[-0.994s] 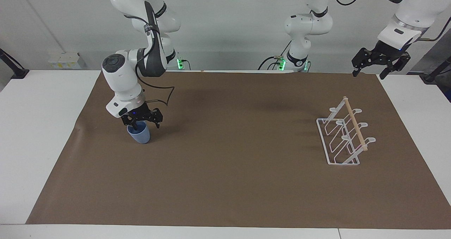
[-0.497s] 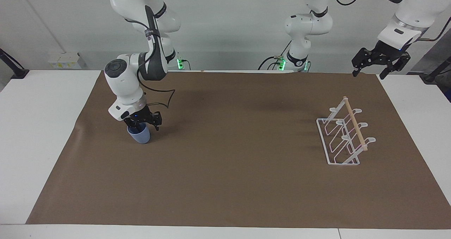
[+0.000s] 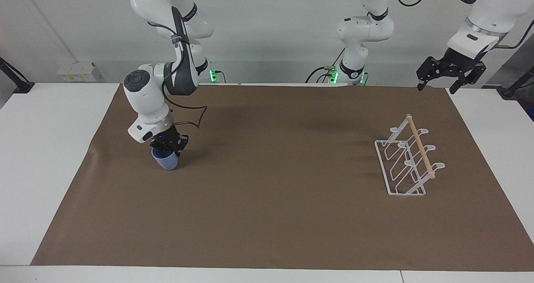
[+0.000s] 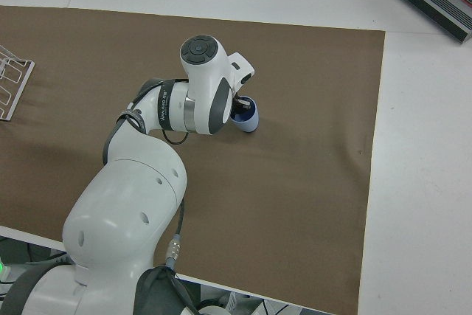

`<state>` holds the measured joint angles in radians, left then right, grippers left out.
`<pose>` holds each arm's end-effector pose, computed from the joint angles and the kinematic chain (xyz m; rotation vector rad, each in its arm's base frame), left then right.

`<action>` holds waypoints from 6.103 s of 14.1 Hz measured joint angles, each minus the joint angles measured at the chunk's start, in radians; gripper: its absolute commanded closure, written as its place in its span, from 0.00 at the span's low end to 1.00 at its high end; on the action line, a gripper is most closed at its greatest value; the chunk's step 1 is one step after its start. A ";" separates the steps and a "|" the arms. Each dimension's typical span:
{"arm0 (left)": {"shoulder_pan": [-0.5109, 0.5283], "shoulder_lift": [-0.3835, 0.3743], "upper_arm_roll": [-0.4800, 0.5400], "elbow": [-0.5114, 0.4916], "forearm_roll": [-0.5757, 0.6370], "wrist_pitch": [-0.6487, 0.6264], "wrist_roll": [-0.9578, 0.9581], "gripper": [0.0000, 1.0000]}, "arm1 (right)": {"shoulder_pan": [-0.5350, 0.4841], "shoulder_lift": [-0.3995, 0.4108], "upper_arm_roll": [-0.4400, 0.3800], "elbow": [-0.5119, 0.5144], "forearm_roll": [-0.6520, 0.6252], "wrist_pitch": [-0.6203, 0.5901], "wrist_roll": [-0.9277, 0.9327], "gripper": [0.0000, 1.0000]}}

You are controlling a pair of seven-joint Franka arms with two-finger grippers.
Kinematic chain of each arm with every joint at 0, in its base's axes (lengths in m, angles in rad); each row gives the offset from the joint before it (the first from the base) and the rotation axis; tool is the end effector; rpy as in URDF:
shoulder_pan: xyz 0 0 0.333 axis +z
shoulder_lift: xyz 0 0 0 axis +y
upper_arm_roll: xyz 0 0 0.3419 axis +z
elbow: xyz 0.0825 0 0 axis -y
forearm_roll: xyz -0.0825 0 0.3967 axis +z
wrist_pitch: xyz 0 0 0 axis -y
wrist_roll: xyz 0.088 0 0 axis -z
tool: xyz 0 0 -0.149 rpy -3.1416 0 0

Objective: Hang cup on cup holder
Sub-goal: 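Close the right gripper on the blue cup and lift it, then carry the blue cup with the right gripper toward the wire rack, then hold the cup with the right gripper while the left gripper reaches it, then grasp the blue cup with the left gripper and open the right gripper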

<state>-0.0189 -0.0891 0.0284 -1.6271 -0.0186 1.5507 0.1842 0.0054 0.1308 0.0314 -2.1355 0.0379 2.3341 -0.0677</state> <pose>0.5354 0.0030 0.6285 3.1097 -0.2732 0.0229 0.5813 0.0230 0.3277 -3.1061 -0.1225 -0.1062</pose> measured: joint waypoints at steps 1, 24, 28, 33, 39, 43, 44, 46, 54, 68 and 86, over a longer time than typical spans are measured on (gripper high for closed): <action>0.000 0.000 0.000 0.000 0.000 0.000 0.000 0.00 | 0.000 -0.001 -0.001 0.002 0.000 0.000 0.000 1.00; 0.000 0.000 0.000 0.000 0.000 0.000 0.000 0.00 | 0.099 0.003 0.116 0.290 0.280 -0.093 -0.001 1.00; 0.002 0.000 0.004 0.000 0.001 -0.001 -0.002 0.00 | 0.102 0.003 0.201 0.328 0.453 -0.084 0.000 1.00; 0.028 -0.008 0.019 0.000 0.003 -0.030 0.000 0.00 | 0.203 0.003 0.248 0.330 0.709 0.027 0.047 1.00; 0.018 -0.017 -0.012 -0.012 -0.066 -0.044 0.275 0.00 | 0.375 0.003 0.251 0.331 1.016 0.263 0.159 1.00; -0.036 -0.035 -0.016 -0.067 -0.169 0.010 0.698 0.00 | 0.382 -0.003 0.282 0.358 1.119 0.268 0.241 1.00; -0.069 -0.040 -0.016 -0.081 -0.174 0.032 0.775 0.00 | 0.382 -0.007 0.290 0.365 1.119 0.268 0.280 1.00; -0.137 -0.045 -0.019 -0.093 -0.175 0.050 0.887 0.00 | 0.382 -0.019 0.299 0.373 1.119 0.268 0.321 1.00; -0.223 -0.051 -0.023 -0.097 -0.230 0.114 1.167 0.00 | 0.385 -0.029 0.314 0.374 1.119 0.268 0.331 1.00; -0.357 -0.056 -0.058 -0.182 -0.258 0.267 1.083 0.06 | 0.393 -0.034 0.312 0.369 1.119 0.263 0.332 1.00; -0.358 -0.077 -0.058 -0.216 -0.264 0.265 1.011 1.00 | 0.394 -0.033 0.314 0.367 1.119 0.319 0.341 0.00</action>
<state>-0.3768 -0.1662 -0.0292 -1.8432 -0.2830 1.8160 1.1956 0.3996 0.0981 0.3455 -1.7685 1.1572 2.6532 0.2737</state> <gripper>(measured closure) 0.203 0.181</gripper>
